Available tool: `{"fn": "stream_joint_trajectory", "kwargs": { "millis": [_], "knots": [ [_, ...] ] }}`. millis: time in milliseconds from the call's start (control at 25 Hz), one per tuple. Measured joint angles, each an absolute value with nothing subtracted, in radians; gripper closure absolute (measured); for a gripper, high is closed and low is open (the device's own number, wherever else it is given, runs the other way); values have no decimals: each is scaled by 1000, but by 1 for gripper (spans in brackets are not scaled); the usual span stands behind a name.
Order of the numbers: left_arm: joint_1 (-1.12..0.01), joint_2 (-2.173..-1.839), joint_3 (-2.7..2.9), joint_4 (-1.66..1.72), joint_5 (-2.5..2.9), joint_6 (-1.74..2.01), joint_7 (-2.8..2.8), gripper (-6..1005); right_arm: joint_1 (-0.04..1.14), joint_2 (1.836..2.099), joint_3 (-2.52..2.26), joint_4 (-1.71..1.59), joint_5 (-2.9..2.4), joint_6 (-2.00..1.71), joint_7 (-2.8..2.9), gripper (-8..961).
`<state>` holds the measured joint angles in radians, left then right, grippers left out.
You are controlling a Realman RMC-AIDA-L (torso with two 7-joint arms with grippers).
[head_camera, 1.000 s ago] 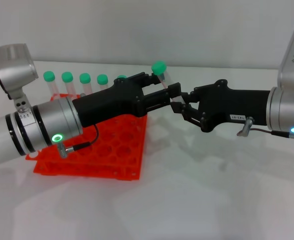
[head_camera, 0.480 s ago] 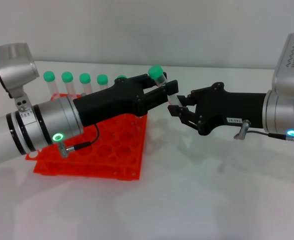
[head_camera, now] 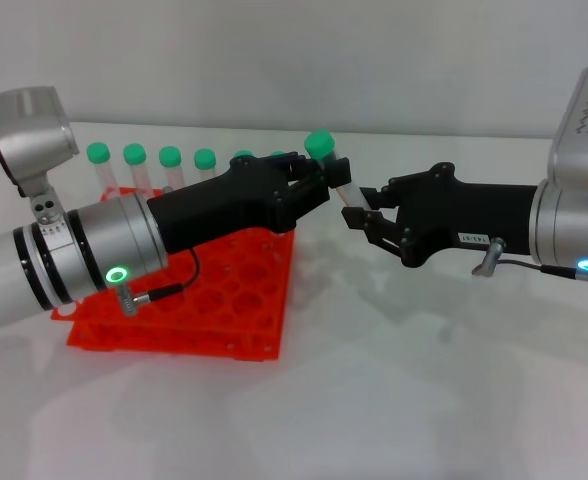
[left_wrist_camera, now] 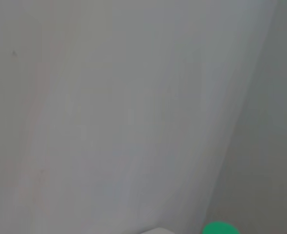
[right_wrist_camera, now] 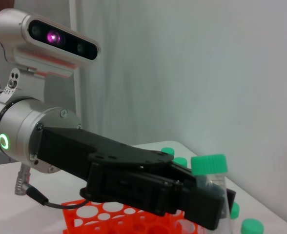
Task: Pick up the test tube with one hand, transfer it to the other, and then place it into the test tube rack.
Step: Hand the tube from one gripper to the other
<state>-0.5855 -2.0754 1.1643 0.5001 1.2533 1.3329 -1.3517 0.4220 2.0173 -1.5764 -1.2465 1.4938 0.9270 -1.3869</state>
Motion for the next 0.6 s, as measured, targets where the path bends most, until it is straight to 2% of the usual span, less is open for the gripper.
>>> {"fn": "stream_joint_trajectory", "kwargs": {
  "millis": [80,480,600],
  "knots": [
    [-586,-2075,1164,500,1253,1333,-1352,792,423,2017,-1577,-1246,1493,925,-1385,728],
    [-586,-2076,1164,500,1248,1337,-1350,793,428,2012,-1567,-1217,1483,923,-1374,725],
    [-586,-2076,1164,500,1246,1336,-1348,792,429,2012,-1563,-1211,1483,927,-1374,599]
  ]
}}
